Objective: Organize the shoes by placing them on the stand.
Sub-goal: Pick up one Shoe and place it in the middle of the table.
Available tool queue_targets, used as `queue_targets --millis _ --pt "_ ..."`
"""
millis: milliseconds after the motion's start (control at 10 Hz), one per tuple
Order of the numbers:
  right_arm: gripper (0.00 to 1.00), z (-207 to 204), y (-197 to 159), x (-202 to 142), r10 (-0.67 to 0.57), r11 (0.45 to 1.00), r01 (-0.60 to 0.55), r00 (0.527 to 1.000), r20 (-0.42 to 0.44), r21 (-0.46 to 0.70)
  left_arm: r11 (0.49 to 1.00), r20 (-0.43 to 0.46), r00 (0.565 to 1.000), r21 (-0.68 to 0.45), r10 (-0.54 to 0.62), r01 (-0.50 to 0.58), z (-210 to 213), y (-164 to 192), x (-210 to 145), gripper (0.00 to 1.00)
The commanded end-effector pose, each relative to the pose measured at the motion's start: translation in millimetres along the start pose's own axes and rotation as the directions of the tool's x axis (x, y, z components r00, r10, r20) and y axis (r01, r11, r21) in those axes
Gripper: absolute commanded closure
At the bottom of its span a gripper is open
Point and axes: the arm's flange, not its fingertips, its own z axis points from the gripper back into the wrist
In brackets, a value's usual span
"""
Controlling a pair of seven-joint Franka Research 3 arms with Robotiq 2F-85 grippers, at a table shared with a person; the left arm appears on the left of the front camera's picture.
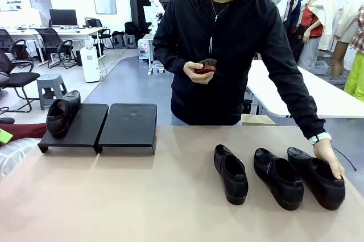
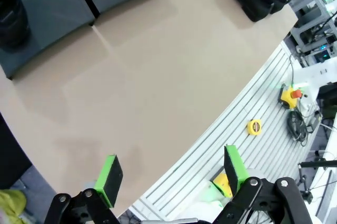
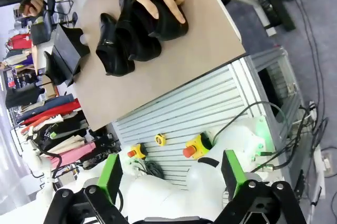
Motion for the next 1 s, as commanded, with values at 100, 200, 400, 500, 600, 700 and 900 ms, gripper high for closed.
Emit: queue_targets --millis 100,200,400,500,600,700,900 --pt "0.00 2 18 -9 0.063 0.998 -0.063 0.998 0.005 -0.023 1.000 -0.006 1.000 -0.004 -0.023 0.023 2 1 -2 0.00" --pt "0.00 -1 30 -9 0.091 0.995 -0.091 0.996 0.004 -0.030 1.000 -0.006 1.000 -0.004 -0.023 0.023 2 1 -2 0.00" --pt "0.00 -14 66 -14 0.156 0.982 -0.157 0.988 -0.016 -0.101 1.000 -0.006 1.000 -0.004 -0.023 0.023 2 1 -2 0.00" --pt "0.00 -28 94 -18 0.200 0.971 -0.204 0.979 -0.041 -0.128 1.000 -0.006 1.000 -0.004 -0.023 0.023 2 1 -2 0.00" --pt "0.00 -53 130 -25 0.228 0.952 -0.238 0.971 -0.071 -0.193 1.000 -0.006 1.000 -0.004 -0.023 0.023 2 1 -2 0.00" --pt "0.00 -85 170 -33 0.279 0.918 -0.299 0.954 -0.110 -0.262 1.000 -0.006 1.000 -0.004 -0.023 0.023 2 1 -2 0.00" --pt "0.00 -172 254 -56 0.394 0.837 -0.433 0.901 -0.178 -0.335 1.000 -0.006 1.000 -0.004 -0.023 0.023 2 1 -2 0.00"
